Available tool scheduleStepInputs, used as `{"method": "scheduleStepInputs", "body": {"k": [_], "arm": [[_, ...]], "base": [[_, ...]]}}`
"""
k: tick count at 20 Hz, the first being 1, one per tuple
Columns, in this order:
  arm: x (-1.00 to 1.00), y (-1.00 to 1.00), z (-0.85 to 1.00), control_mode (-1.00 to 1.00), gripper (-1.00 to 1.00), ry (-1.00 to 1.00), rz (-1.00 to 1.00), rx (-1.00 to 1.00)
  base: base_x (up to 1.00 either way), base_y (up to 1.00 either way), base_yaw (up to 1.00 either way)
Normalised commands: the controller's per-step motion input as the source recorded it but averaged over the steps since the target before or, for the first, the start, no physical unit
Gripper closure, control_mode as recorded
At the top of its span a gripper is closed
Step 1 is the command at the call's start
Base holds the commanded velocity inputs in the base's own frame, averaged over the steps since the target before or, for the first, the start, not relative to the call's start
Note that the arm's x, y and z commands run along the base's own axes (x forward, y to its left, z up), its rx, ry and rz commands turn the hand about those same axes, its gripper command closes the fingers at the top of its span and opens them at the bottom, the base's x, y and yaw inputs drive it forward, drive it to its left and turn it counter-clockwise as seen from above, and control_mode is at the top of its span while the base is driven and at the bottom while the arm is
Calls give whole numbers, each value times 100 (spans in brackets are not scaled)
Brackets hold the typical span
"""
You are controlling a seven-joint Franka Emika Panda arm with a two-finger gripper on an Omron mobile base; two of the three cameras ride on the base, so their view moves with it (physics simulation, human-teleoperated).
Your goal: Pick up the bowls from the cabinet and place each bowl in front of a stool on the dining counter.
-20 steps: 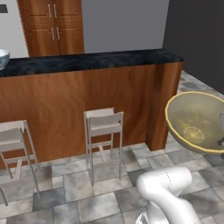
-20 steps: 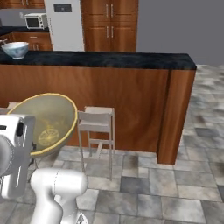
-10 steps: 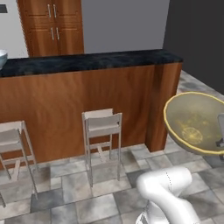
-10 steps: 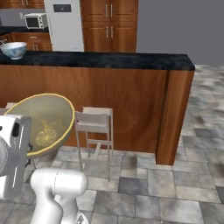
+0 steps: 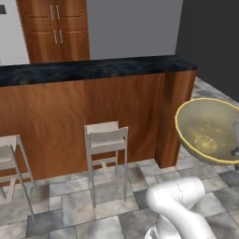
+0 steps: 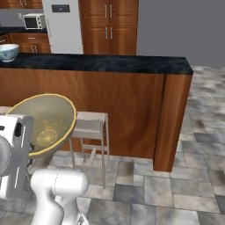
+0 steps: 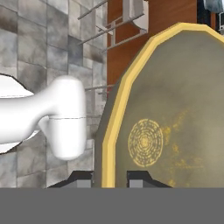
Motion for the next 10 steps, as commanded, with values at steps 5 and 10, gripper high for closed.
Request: {"method": "scheduleStepInputs", "body": {"k": [5, 10], "arm": [[0, 0, 0, 100, 100, 0, 0, 0], [0, 0, 0, 100, 100, 0, 0, 0]], "base": [[42, 20, -4], [66, 8, 0]]}}
